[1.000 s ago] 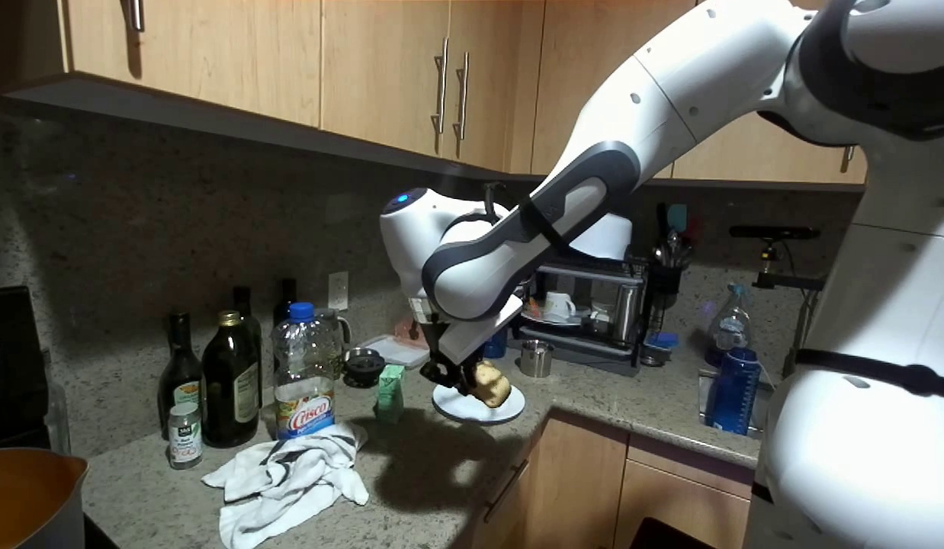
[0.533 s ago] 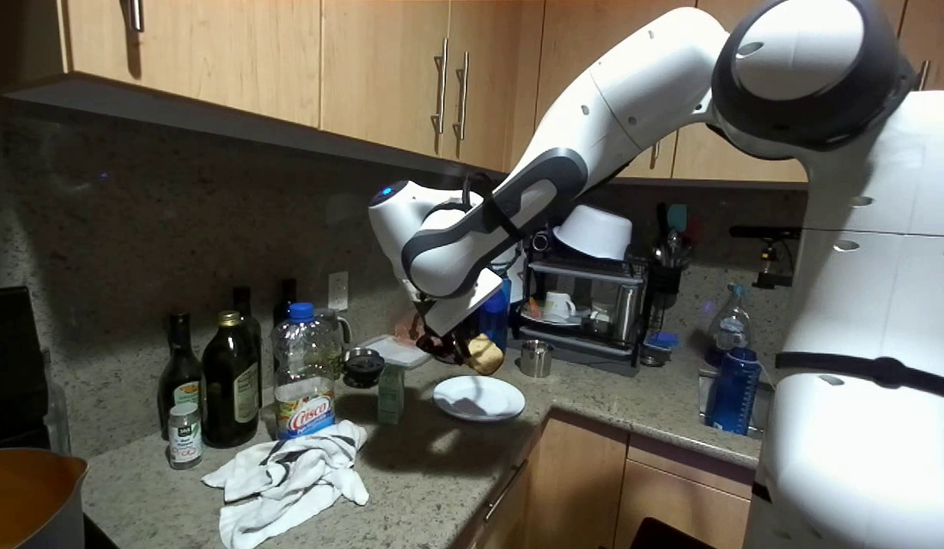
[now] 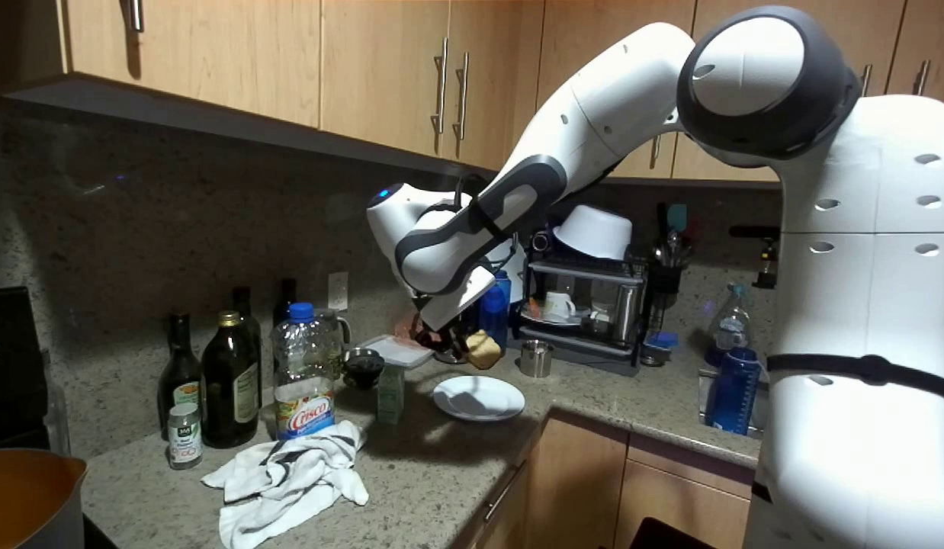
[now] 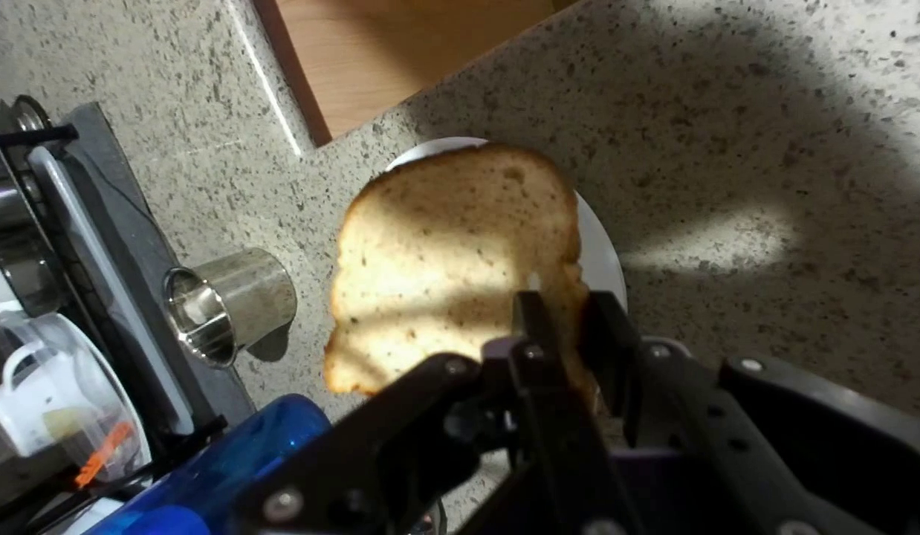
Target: Pick up the slice of bread from the left side of the counter and place it on the white plate
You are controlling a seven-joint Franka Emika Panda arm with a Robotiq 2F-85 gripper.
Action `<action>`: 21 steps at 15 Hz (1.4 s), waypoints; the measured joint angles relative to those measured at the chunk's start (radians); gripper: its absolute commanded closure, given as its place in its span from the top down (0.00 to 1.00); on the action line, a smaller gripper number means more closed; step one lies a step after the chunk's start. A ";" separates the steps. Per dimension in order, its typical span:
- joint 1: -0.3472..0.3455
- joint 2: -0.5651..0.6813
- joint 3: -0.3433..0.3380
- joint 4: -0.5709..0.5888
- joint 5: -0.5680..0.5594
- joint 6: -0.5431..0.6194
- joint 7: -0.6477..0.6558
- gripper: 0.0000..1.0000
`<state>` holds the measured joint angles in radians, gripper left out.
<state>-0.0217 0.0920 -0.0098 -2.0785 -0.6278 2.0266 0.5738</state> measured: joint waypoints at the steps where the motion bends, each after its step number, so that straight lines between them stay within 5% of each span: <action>1: 0.001 0.001 -0.001 -0.001 0.000 0.000 0.000 0.05; 13: -0.023 0.043 -0.092 0.017 0.070 0.044 0.000 0.05; 21: -0.026 0.198 -0.146 0.155 0.021 0.087 0.002 0.05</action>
<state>-0.0473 0.2897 -0.1560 -1.9240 -0.6067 2.1135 0.5758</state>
